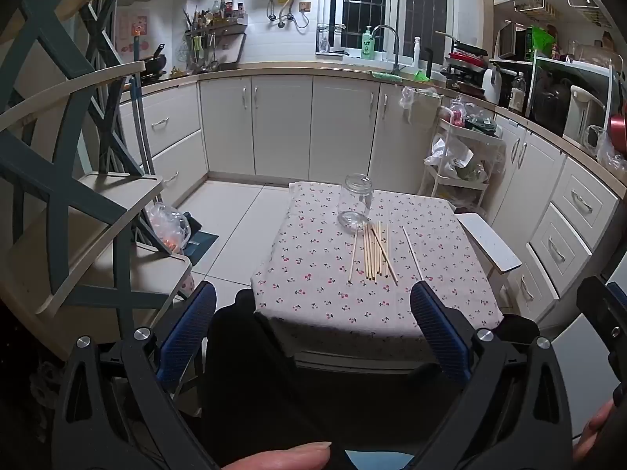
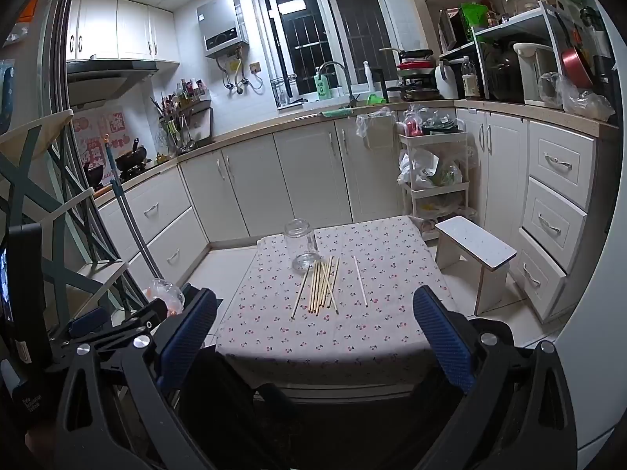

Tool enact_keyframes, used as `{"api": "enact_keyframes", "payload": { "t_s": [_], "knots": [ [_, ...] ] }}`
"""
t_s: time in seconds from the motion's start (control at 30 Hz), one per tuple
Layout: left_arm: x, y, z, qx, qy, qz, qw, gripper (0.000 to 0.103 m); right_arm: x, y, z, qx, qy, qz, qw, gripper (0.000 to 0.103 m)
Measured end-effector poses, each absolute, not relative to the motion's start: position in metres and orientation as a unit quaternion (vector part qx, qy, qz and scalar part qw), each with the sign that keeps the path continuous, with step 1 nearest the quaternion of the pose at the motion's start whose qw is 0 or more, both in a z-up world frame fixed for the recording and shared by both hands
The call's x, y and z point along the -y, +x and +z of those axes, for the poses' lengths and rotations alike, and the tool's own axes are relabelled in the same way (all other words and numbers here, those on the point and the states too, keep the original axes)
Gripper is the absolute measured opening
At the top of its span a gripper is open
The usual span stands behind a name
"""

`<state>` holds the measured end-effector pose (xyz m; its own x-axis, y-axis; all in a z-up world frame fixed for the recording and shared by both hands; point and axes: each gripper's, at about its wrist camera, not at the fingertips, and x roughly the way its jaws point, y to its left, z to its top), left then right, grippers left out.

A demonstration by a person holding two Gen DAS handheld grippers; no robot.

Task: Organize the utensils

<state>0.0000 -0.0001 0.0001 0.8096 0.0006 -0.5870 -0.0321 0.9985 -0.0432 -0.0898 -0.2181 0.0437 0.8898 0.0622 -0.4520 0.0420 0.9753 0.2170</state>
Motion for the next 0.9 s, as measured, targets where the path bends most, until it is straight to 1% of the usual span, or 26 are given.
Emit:
{"api": "enact_keyframes", "payload": {
  "t_s": [0.6,0.9],
  "knots": [
    [0.0014,-0.0083,0.0051,-0.290,-0.034,-0.005,0.956,0.095,0.2187,-0.0908,0.0436,-0.231,0.112,0.005,0.967,0.096],
    [-0.0052,-0.0053,0.0016,-0.306,-0.058,-0.016,0.950,0.095,0.2241,-0.0959,0.0434,-0.227,0.113,0.006,0.967,0.096]
  ]
}}
